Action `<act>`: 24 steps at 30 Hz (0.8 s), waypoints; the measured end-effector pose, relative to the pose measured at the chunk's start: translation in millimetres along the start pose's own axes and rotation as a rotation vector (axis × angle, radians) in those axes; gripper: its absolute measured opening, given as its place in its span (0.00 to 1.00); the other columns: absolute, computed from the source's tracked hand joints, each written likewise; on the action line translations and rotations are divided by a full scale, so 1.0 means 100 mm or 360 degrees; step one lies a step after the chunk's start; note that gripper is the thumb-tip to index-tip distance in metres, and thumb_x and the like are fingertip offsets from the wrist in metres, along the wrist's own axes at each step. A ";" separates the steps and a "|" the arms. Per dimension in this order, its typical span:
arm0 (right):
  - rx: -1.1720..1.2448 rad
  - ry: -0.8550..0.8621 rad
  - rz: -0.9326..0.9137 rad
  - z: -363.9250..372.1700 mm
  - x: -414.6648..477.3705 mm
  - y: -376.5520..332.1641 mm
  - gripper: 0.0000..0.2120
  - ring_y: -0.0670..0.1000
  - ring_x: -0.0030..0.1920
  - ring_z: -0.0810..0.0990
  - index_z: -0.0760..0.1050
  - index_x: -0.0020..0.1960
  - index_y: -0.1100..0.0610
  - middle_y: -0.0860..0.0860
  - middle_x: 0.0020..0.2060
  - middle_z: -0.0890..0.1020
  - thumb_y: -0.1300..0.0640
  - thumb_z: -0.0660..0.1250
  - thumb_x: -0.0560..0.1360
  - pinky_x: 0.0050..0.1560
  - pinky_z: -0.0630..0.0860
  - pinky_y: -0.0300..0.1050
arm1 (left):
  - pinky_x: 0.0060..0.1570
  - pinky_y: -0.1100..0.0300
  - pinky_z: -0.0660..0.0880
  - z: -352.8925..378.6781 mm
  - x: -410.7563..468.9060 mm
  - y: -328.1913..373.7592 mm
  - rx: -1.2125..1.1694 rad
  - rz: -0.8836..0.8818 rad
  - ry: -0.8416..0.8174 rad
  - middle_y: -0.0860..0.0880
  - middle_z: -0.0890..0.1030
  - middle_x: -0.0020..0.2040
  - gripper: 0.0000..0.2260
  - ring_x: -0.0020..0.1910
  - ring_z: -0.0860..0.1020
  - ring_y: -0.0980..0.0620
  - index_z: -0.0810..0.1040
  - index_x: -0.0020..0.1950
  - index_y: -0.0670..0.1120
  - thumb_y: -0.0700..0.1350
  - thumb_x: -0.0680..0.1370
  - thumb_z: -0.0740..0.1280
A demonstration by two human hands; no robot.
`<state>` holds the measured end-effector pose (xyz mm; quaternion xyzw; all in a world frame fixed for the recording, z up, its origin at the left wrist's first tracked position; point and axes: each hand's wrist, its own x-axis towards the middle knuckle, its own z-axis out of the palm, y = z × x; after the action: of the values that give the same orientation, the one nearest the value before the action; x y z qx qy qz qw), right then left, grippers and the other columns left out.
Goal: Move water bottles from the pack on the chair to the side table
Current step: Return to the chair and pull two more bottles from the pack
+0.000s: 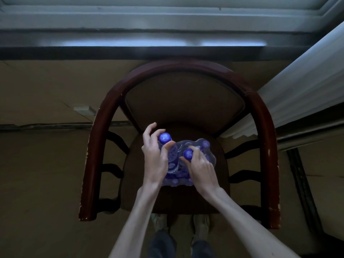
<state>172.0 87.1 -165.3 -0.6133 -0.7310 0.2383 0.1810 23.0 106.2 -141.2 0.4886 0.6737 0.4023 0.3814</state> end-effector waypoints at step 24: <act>0.0243 -0.0117 -0.0717 -1.55 0.10 -1.64 0.26 0.55 0.45 0.81 0.67 0.58 0.56 0.52 0.49 0.81 0.35 0.55 0.74 0.48 0.76 0.50 | 0.52 0.70 0.69 -1.48 -0.98 0.97 -0.0260 0.0379 0.0552 0.56 0.79 0.52 0.09 0.51 0.78 0.54 0.71 0.57 0.53 0.54 0.80 0.61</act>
<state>123.5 94.3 54.9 -0.4103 -0.8353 0.2686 0.2484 -54.2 6.1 16.5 0.4555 0.6320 0.5758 0.2479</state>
